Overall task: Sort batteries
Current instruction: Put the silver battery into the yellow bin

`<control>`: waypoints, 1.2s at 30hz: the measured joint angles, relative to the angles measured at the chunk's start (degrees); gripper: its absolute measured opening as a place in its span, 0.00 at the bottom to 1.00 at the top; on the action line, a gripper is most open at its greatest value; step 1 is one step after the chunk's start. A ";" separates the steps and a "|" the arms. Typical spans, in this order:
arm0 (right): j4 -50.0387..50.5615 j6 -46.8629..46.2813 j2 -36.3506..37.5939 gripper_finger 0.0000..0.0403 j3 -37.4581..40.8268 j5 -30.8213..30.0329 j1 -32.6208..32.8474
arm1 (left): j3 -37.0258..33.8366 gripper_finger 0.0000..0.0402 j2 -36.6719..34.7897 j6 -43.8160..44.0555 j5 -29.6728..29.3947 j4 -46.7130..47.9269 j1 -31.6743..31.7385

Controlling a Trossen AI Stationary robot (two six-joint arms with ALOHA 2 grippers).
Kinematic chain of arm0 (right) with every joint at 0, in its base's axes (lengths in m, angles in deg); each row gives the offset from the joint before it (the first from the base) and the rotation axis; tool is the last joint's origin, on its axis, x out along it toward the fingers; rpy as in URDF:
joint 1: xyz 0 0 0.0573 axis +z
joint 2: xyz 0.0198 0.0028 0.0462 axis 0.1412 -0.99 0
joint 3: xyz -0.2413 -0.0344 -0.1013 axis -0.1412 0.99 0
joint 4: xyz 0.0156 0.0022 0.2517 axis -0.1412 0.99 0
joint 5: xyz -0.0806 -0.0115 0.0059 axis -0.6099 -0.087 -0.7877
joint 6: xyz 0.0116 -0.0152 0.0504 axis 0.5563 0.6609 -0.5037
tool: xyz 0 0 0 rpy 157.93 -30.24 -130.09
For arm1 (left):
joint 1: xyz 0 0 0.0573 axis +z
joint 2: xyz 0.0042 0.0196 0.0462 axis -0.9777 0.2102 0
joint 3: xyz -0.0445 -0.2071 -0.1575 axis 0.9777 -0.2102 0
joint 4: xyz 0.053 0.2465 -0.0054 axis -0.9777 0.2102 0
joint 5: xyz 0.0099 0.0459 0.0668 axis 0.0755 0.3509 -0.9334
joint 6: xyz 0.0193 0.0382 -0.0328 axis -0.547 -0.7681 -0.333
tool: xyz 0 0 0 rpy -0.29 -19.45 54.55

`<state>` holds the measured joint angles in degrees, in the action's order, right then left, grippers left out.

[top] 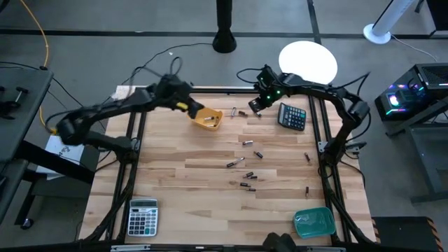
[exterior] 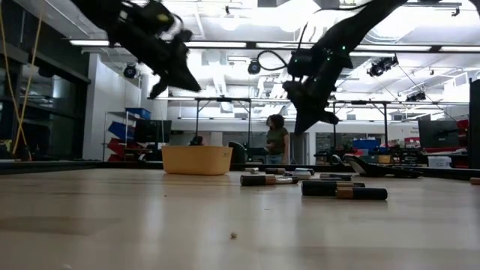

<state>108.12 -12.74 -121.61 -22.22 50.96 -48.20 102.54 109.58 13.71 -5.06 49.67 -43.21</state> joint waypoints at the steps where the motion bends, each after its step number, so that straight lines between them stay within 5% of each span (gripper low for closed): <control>1: -0.01 0.16 -0.57 0.01 0.00 -1.00 0.01 | -0.87 0.00 -2.35 -0.13 -0.50 0.28 -0.07; 9: 1.74 3.14 -6.48 0.23 0.06 -3.99 0.41 | -2.40 0.00 -16.42 -1.77 -5.59 4.52 0.72; 14: 0.18 2.93 -9.53 0.40 0.06 -10.24 0.84 | -2.40 0.00 -20.61 -3.48 -5.65 7.60 1.34; 18: -1.31 1.38 -11.59 0.44 0.04 -12.39 0.87 | -2.42 0.00 -21.54 -4.78 -5.77 9.00 1.33; 26: -1.19 0.85 -14.62 0.42 -0.31 -13.63 1.21 | -2.40 0.00 -20.17 -4.85 -5.61 9.08 1.25; 31: -0.04 3.14 -15.21 0.13 -0.26 -14.18 1.14 | -2.44 0.00 -19.99 -2.71 -6.83 7.27 -0.22; 36: -0.36 4.90 -12.67 0.06 -0.02 -12.21 1.29 | -4.89 0.00 -20.06 5.42 -26.01 13.05 -5.18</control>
<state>107.76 -7.84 -134.28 -22.24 38.76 -46.90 97.65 89.52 19.13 -31.07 62.72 -48.39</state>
